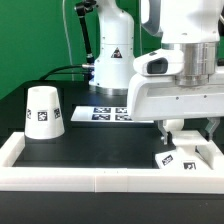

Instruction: Assemble lamp

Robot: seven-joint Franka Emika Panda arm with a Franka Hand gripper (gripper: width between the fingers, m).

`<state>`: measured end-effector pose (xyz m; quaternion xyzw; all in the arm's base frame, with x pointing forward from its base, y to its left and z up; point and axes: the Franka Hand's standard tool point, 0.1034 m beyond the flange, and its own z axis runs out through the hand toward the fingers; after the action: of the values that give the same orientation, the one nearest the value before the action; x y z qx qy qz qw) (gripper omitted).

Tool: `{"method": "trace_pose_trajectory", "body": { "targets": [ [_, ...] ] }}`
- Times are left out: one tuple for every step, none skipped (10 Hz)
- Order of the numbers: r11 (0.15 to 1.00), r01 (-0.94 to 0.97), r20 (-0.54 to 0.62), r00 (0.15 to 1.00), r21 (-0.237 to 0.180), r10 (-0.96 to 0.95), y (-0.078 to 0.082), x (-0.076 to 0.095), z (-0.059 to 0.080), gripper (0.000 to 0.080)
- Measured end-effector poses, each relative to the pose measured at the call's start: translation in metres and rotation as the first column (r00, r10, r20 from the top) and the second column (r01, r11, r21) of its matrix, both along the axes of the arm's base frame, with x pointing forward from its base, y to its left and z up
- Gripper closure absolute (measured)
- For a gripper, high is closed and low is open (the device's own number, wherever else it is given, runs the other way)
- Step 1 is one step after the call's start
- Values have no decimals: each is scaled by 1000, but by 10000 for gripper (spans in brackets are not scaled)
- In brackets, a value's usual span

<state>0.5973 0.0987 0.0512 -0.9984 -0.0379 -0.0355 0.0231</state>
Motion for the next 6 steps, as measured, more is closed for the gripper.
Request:
{"method": "trace_pose_trajectory", "body": {
  "targets": [
    [1000,3,4,1000,1,-3,-1,3,0,264],
    [1000,4,6,1000,2,-4,-1,5,0,264],
    [1000,3,7,1000,2,-3,0,6,1,264],
    [1000,1,7,1000,2,-1,2,5,1,264],
    [1000,4,7,1000,2,-4,2,5,0,264],
    [1000,4,7,1000,1,-4,2,5,1,264]
  ]
}}
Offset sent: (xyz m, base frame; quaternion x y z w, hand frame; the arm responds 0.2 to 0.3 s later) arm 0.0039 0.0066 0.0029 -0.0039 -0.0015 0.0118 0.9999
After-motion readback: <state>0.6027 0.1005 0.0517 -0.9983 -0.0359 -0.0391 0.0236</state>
